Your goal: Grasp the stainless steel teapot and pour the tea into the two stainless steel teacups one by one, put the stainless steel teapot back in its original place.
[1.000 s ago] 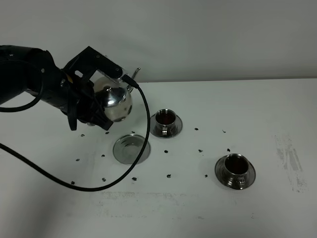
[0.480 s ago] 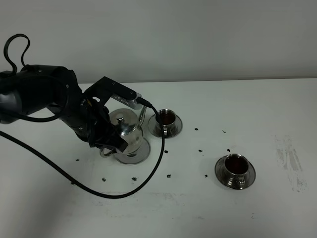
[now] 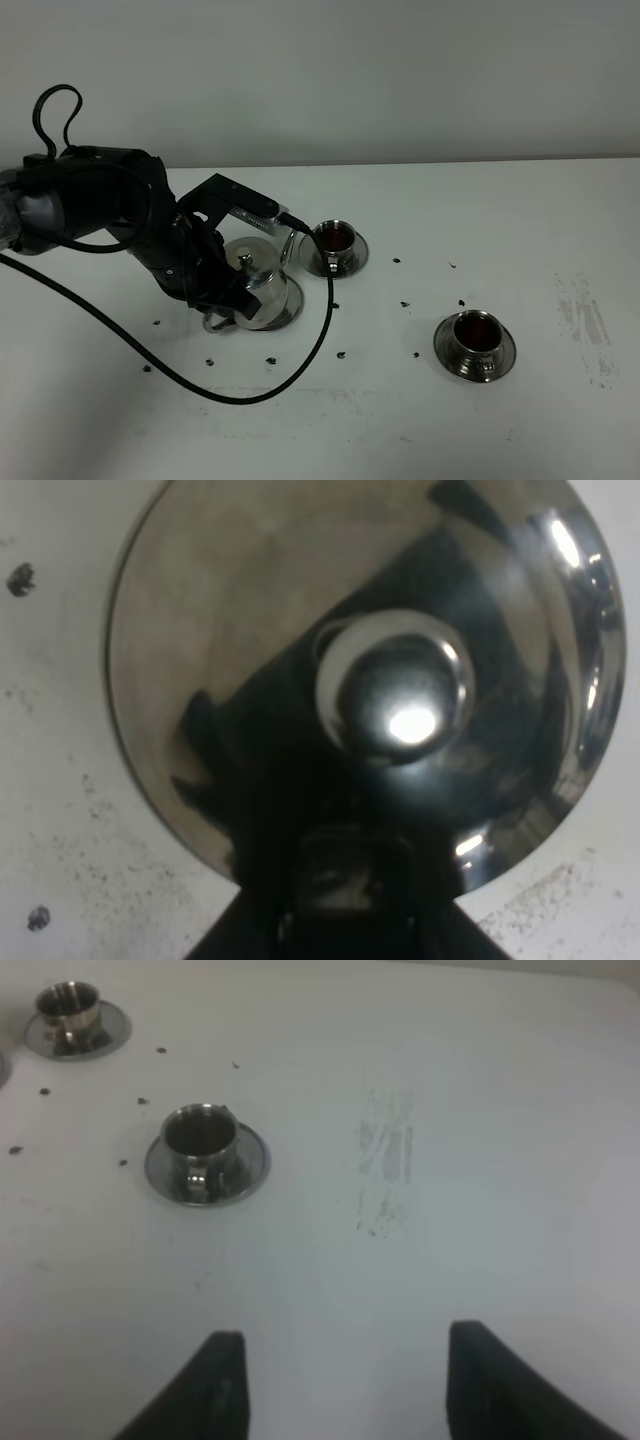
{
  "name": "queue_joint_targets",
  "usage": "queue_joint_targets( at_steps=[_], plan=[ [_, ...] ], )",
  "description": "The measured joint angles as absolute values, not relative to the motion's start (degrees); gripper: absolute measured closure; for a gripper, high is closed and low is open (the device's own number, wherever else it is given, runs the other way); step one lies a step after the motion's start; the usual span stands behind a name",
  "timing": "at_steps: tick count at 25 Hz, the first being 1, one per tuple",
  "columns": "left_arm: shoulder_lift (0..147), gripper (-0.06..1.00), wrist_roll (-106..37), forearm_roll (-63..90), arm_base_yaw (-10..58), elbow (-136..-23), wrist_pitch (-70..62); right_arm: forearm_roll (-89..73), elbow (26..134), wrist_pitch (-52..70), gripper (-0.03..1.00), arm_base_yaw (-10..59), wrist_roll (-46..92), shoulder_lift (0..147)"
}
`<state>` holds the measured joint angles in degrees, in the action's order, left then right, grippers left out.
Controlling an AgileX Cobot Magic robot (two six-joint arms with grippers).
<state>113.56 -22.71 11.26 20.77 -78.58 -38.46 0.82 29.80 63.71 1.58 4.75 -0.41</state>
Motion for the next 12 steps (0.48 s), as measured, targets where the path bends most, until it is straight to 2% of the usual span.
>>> queue_joint_targets(
  at_steps=[12],
  plan=[
    [114.5,0.73,-22.7,11.5,21.3,-78.6,-35.2,0.8,29.8,63.7,0.53,1.6,4.7,-0.4]
  ],
)
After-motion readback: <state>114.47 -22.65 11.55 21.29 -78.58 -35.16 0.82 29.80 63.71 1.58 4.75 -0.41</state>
